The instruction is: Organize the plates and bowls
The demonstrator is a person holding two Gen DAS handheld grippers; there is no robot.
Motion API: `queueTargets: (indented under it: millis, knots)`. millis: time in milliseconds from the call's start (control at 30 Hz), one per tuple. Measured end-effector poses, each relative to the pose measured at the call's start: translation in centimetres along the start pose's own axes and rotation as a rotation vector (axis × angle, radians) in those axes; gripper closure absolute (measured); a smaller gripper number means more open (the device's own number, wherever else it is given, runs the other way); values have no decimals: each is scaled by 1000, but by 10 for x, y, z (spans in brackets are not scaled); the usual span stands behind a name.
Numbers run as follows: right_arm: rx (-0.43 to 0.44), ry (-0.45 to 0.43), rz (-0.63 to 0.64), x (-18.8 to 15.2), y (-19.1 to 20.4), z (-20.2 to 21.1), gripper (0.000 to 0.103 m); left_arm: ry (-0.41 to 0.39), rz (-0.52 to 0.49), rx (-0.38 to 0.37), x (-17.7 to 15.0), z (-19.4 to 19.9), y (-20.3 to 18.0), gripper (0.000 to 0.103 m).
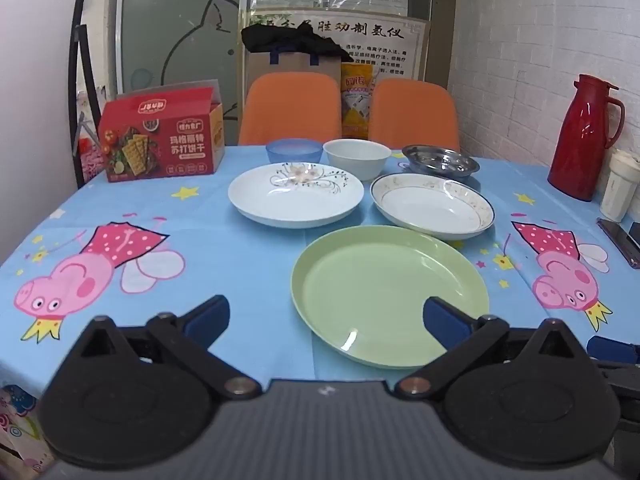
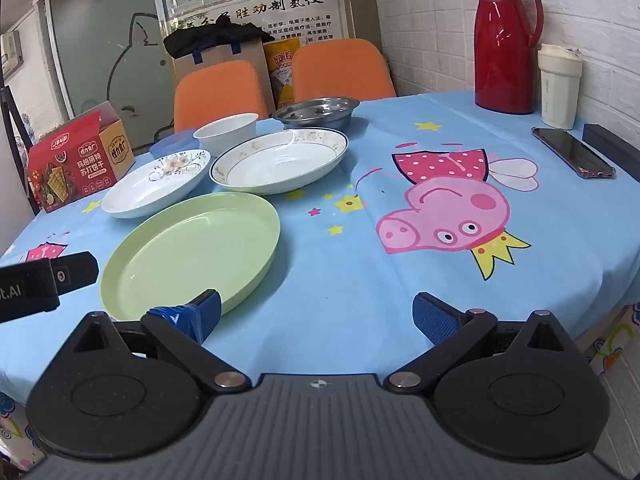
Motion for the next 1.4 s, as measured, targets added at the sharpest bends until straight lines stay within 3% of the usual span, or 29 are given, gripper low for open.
queueTargets:
  millis: [1400]
  knots:
    - [8, 5, 25, -1, 9, -2, 13, 18, 16, -9, -3, -2, -2, 0]
Point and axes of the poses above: each gripper's, at about its wrist camera, not at the fingertips, and z roughly against the way its jaws point, y to its left, x to its top, the point moved 9 cm from there along -z, roughly the way its jaws point, and after that the axes turned 4 degrees about -y, right-handed, at the moved point
